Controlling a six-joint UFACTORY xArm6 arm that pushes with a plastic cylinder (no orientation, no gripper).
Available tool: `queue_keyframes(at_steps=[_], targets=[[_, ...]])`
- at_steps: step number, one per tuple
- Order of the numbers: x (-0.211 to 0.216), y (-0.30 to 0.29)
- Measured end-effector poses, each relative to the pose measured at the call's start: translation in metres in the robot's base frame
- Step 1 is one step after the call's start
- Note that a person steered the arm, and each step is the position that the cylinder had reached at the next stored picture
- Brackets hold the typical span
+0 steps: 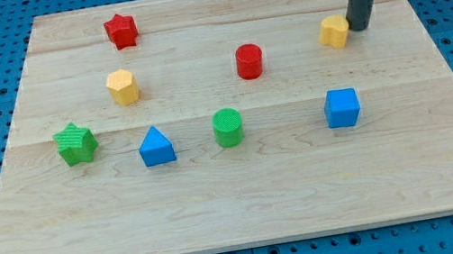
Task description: Slightly push the blue cube diagonal to the bottom right of the red circle
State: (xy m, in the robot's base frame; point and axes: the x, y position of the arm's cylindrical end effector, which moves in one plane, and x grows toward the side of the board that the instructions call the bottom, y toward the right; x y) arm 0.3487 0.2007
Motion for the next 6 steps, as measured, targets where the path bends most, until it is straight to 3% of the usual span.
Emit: queue_keyframes(at_steps=[1,2,3,4,5,6], targets=[[-0.009,-0.009],[0.050,-0.014],[0.072,-0.075],[0.101,-0.098],[0.142,-0.030],[0.118,-0.027]])
